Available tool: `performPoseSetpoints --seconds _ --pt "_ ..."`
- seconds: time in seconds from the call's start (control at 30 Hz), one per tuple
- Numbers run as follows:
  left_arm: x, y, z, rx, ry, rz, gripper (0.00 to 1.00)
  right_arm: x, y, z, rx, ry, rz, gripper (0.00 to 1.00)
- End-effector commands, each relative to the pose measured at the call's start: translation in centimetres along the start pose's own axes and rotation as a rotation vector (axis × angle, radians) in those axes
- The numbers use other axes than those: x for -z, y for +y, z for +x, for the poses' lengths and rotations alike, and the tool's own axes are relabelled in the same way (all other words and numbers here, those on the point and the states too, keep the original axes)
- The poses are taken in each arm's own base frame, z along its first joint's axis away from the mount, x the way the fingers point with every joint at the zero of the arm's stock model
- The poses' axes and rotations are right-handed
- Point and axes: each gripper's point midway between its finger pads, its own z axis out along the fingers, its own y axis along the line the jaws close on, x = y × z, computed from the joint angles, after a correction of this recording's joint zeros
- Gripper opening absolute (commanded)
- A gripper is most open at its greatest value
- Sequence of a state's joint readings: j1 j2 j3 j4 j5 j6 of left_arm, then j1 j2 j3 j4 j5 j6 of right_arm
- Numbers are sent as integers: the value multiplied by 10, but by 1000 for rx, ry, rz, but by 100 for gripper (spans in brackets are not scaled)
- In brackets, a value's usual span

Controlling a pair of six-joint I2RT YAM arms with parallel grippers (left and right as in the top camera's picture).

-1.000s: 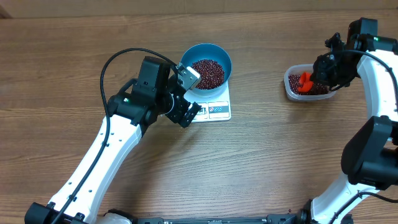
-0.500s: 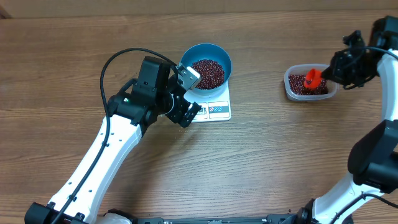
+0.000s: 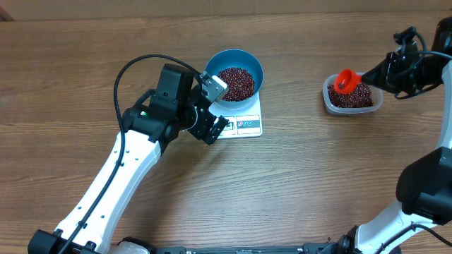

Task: Scoop item into bowl and weigh 150g on scale
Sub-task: 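Dip the scoop into the red beans and lift it, then carry the scoop with the right gripper over the teal bowl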

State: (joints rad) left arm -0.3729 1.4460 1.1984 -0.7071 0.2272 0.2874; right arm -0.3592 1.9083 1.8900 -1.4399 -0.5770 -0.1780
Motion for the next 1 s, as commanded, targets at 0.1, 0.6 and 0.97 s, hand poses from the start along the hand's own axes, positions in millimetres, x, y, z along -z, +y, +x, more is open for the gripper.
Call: performPoseSetpoints --seconds 0.1,0.6,0.97 --pt "4 2 -9 -10 -22 -12 99 33 55 -9 118 -83 -84 4" --pt "4 2 -9 -10 -22 -12 100 -24 172 7 512 -42 -189 4" --pt "4 2 -9 -10 -22 -12 100 -62 222 17 707 -78 -35 4"
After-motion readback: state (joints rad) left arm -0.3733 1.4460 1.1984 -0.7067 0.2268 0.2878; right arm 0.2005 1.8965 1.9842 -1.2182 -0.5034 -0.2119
